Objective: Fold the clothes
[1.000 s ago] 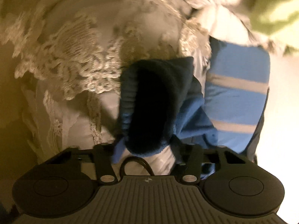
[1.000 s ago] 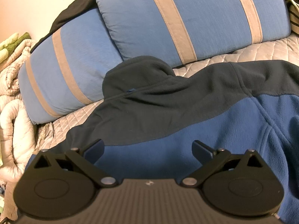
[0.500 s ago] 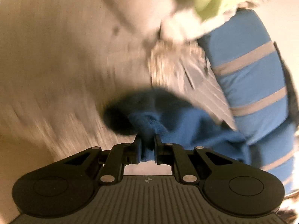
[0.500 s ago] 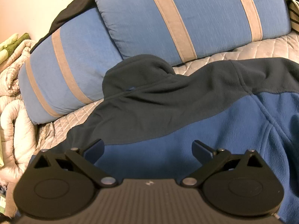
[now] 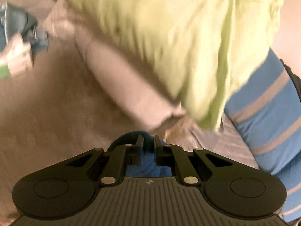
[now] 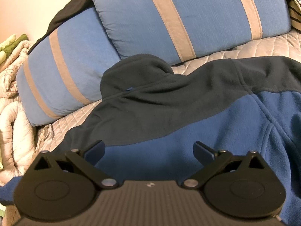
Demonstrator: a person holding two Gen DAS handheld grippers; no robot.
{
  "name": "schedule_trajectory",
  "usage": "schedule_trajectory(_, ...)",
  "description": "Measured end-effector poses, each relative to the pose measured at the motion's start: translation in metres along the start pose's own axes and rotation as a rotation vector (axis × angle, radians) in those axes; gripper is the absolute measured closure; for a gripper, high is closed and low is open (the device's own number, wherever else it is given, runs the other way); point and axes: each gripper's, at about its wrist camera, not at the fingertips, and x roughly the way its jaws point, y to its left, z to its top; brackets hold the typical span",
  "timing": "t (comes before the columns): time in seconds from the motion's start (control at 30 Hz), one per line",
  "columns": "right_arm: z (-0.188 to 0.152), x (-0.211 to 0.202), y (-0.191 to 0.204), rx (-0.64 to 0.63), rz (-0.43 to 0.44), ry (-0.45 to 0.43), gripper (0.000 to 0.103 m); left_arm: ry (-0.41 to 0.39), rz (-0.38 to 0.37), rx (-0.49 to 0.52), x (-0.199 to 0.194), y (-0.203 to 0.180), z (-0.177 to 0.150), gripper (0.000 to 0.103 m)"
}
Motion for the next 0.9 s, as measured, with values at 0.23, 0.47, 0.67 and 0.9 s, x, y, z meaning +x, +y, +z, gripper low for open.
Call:
schedule_trajectory(0.23, 0.0, 0.0, 0.001, -0.01, 0.001, 0.004, 0.0, -0.22, -0.139, 0.082, -0.043, 0.025, 0.008, 0.094)
schedule_trajectory(0.47, -0.001, 0.001, 0.004, -0.032, 0.013, 0.01, 0.0, -0.096, -0.007, 0.035, 0.025, 0.126, -0.097, 0.094)
schedule_trajectory(0.67, -0.002, 0.002, 0.007, -0.049, 0.008, 0.009, 0.0, 0.014, 0.001, -0.085, 0.064, 0.168, -0.155, 0.093)
schedule_trajectory(0.9, -0.003, 0.002, 0.006, -0.042, 0.002, 0.011, 0.0, 0.101, 0.066, -0.064, 0.072, 0.167, -0.151, 0.083)
